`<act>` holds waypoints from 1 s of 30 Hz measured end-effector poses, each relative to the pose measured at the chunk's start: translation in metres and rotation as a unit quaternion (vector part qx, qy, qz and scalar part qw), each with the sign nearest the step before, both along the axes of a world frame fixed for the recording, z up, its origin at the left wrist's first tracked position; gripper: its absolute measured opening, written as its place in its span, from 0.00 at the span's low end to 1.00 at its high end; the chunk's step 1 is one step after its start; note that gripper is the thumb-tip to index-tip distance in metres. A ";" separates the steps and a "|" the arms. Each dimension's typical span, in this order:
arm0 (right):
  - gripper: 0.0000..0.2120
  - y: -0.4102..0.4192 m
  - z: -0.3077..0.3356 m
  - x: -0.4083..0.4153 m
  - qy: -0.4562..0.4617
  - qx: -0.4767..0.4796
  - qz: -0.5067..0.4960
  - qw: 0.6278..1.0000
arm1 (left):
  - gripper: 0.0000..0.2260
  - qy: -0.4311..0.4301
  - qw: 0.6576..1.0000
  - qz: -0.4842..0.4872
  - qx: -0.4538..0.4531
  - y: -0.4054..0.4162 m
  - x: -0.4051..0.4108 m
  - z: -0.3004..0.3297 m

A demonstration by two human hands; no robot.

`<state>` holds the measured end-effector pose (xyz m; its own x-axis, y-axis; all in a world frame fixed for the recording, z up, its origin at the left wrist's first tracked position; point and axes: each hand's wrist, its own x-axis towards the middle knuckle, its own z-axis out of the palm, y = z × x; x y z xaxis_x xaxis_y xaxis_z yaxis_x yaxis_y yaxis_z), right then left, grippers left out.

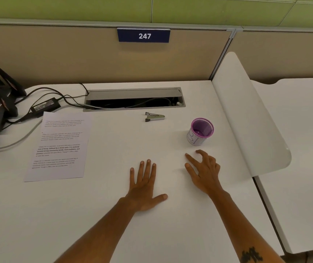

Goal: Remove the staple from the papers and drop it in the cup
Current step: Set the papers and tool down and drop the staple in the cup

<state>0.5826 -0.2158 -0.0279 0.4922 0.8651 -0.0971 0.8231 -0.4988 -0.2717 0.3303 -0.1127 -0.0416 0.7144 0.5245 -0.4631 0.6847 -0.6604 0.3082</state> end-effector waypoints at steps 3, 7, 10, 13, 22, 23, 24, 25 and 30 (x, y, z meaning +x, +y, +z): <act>0.32 -0.007 -0.004 -0.011 0.026 0.021 -0.081 0.996 | 0.53 -0.001 1.000 0.000 0.004 0.000 0.000 -0.002; 0.40 -0.011 -0.015 -0.039 -0.004 -0.030 -0.129 0.991 | 0.53 -0.001 1.000 0.004 0.006 0.000 0.000 -0.003; 0.43 -0.001 -0.022 -0.055 0.011 -0.070 -0.130 0.989 | 0.53 0.002 1.000 0.004 0.007 -0.001 0.000 -0.002; 0.43 0.015 -0.021 -0.062 0.018 -0.074 -0.124 0.989 | 0.53 0.004 1.000 0.005 0.005 0.000 0.001 -0.001; 0.31 0.024 -0.024 -0.049 0.011 0.043 -0.174 0.984 | 0.53 0.008 1.000 0.003 0.001 0.001 0.002 0.000; 0.30 0.023 -0.025 -0.047 0.002 0.060 -0.181 0.982 | 0.53 0.008 1.000 0.002 0.003 0.001 0.001 0.000; 0.28 0.023 -0.027 -0.045 -0.003 0.077 -0.187 0.979 | 0.53 0.008 1.000 0.001 0.004 0.000 0.001 -0.001; 0.26 0.023 -0.028 -0.043 -0.001 0.096 -0.194 0.976 | 0.53 0.008 1.000 0.001 0.004 0.000 0.001 -0.001; 0.15 0.032 -0.028 -0.036 0.010 0.182 -0.214 0.960 | 0.53 0.002 1.000 0.001 0.001 0.000 0.001 -0.001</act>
<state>0.5468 -0.1836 -0.0562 0.8113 0.5623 0.1600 0.5566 -0.6591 -0.5057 0.3314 -0.1124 -0.0425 0.7110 0.5271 -0.4655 0.6877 -0.6595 0.3036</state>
